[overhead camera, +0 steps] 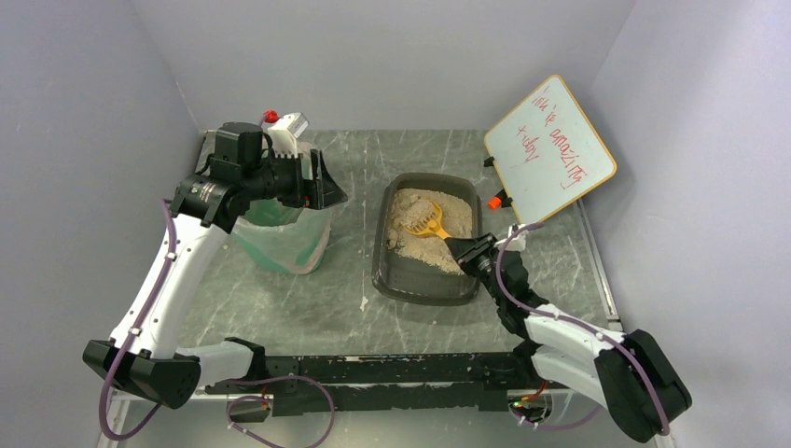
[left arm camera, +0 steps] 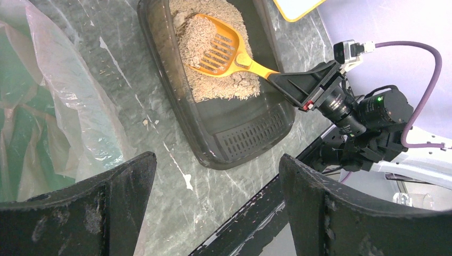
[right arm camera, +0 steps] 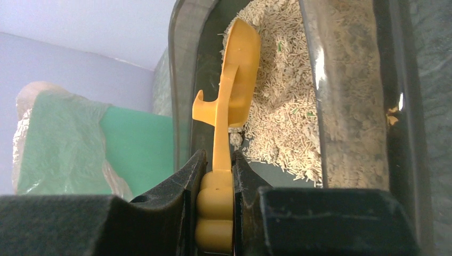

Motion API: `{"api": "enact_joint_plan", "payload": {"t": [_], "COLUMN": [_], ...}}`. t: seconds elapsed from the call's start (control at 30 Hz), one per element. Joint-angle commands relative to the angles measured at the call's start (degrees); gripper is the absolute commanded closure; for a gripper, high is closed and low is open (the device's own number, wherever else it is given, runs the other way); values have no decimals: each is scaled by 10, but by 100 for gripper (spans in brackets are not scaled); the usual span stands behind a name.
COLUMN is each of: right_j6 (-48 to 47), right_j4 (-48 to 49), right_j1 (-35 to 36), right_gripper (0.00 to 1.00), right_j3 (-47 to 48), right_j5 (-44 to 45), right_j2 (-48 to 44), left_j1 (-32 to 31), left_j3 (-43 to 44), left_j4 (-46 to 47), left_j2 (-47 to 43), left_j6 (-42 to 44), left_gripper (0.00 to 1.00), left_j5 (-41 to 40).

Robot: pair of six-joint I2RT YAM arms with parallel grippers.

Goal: Clean the litter box

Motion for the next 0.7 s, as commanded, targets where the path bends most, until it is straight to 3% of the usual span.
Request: {"api": "enact_joint_plan", "payload": {"t": [0.0, 0.67], "right_j6": [9, 60], "right_j4": [5, -121], "right_j1": [-5, -25], "right_gripper": [100, 100], "right_j3": [-15, -56], "right_j5": [12, -51], "right_j2": [-39, -316], "left_j1": [-3, -4], "left_j3": [4, 48], "left_j4": [23, -4], "left_j2": [-12, -10], "left_j6": [-1, 19], "left_gripper": [10, 10], "left_j5": [-3, -28]}}
